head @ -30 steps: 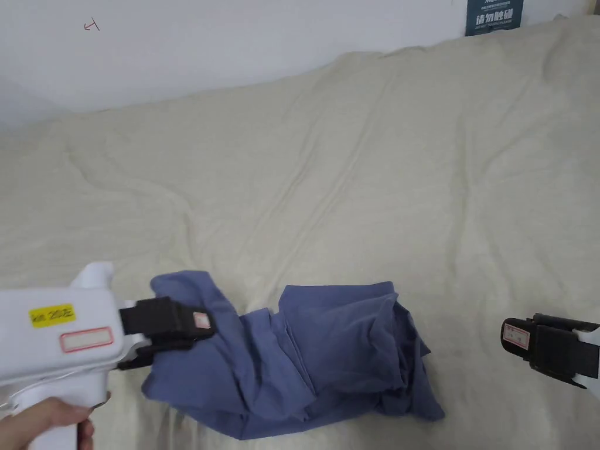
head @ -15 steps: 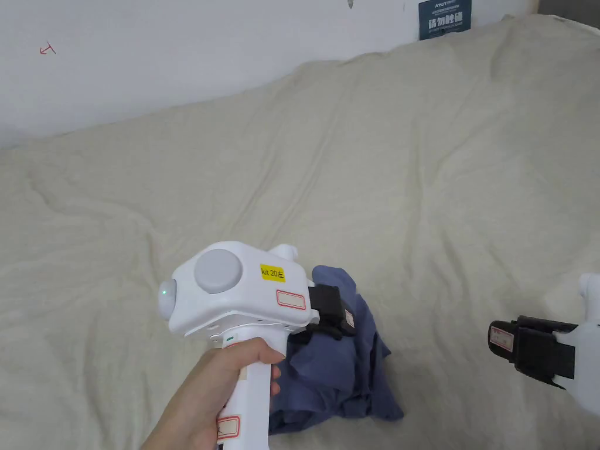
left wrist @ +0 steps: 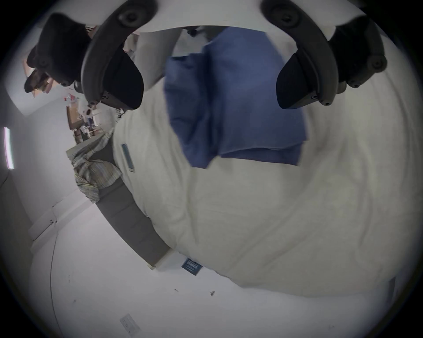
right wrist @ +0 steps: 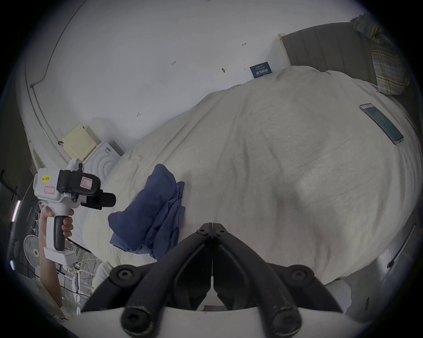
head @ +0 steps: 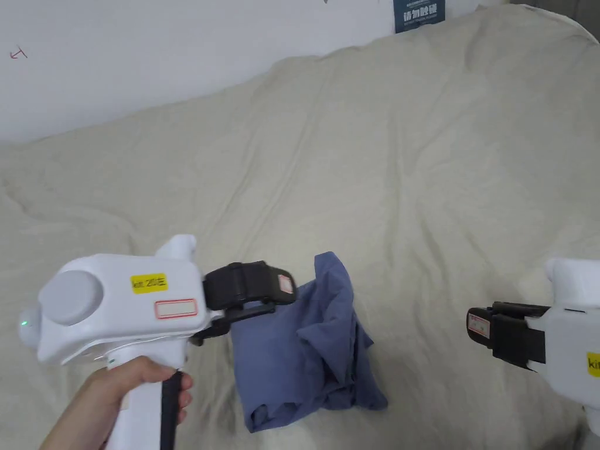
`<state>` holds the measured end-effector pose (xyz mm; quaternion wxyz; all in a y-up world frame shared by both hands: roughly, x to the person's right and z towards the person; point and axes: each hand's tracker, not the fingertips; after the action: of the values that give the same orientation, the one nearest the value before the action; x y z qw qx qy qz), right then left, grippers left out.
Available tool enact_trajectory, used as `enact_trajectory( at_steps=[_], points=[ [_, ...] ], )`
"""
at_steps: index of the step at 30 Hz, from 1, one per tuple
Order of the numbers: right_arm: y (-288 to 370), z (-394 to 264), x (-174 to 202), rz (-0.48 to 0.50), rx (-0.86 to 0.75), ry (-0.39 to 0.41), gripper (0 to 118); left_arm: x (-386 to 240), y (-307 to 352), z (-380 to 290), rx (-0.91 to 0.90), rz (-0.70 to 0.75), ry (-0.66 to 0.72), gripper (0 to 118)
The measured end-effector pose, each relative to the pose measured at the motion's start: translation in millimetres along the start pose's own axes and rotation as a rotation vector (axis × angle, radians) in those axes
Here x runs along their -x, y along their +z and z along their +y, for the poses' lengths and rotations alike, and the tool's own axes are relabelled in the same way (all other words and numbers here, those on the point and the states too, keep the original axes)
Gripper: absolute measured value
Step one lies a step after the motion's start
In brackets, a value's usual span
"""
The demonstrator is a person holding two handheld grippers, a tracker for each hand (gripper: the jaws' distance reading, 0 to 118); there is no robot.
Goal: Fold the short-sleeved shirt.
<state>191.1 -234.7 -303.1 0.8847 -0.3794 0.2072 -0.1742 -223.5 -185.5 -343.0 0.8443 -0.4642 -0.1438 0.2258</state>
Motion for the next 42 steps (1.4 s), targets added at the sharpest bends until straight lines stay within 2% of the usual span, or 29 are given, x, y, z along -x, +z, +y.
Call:
enact_trajectory(
  at_steps=[1, 2, 3, 4, 8, 10, 14, 21, 24, 26, 29, 31, 35, 39, 42],
  points=[
    [-0.3, 0.1, 0.2, -0.001, 0.0, -0.002, 0, 1.4, -0.4, -2.5, -0.008, 0.041, -0.002, 87],
    [-0.6, 0.1, 0.2, 0.004, -0.001, -0.005, 0, 4.3, -2.8, -4.2, 0.002, 0.078, 0.001, 59],
    [-0.6, -0.1, 0.3, 0.009, -0.003, -0.008, 0, 6.2, -7.6, -6.1, 0.009, 0.099, -0.003, 21],
    [-1.1, 0.0, -0.7, 0.012, -0.004, -0.013, 0, 7.6, -15.4, -9.3, 0.019, 0.112, -0.015, 12],
    [-1.0, -0.9, -1.4, 0.015, -0.001, -0.004, 0, -2.1, -42.9, -20.8, 0.054, 0.046, -0.027, 12],
    [-0.8, -0.8, -4.5, 0.01, 0.004, -0.002, 0, -14.6, -51.7, -22.5, 0.044, 0.012, -0.096, 12],
    [-1.0, -0.8, -15.3, -0.01, 0.007, -0.03, 0, -39.0, -77.2, -21.5, 0.097, 0.023, -0.12, 12],
    [3.6, -2.7, -30.3, -0.051, 0.006, -0.065, 0, -84.8, -124.5, -33.7, 0.207, -0.01, -0.245, 12],
    [5.8, -2.7, -31.5, -0.054, 0.006, -0.067, 0, -102.3, -134.5, -40.0, 0.21, -0.007, -0.298, 12],
    [6.4, -1.5, -30.2, -0.063, 0.011, -0.057, 0, -108.9, -137.7, -44.6, 0.263, -0.116, -0.299, 12],
    [9.2, 0.7, -23.9, -0.067, 0.005, -0.037, 0, -110.5, -121.2, -49.6, 0.236, -0.123, -0.329, 12],
    [8.9, 3.1, -18.9, -0.051, 0.003, -0.026, 0, -102.1, -100.9, -46.8, 0.196, -0.126, -0.319, 12],
    [-0.9, 6.5, 4.6, -0.045, 0.004, 0.031, 0, -56.5, -39.3, -37.6, 0.041, -0.114, -0.19, 12],
    [-27.2, 11.9, 44.8, -0.012, 0.005, 0.098, 0, 8.3, 14.2, -36.0, -0.106, -0.084, -0.026, 12],
    [-58.2, 14.9, 81.7, 0.028, 0.022, 0.173, 0, 45.1, 34.8, -43.9, -0.137, -0.07, 0.072, 12]
  ],
)
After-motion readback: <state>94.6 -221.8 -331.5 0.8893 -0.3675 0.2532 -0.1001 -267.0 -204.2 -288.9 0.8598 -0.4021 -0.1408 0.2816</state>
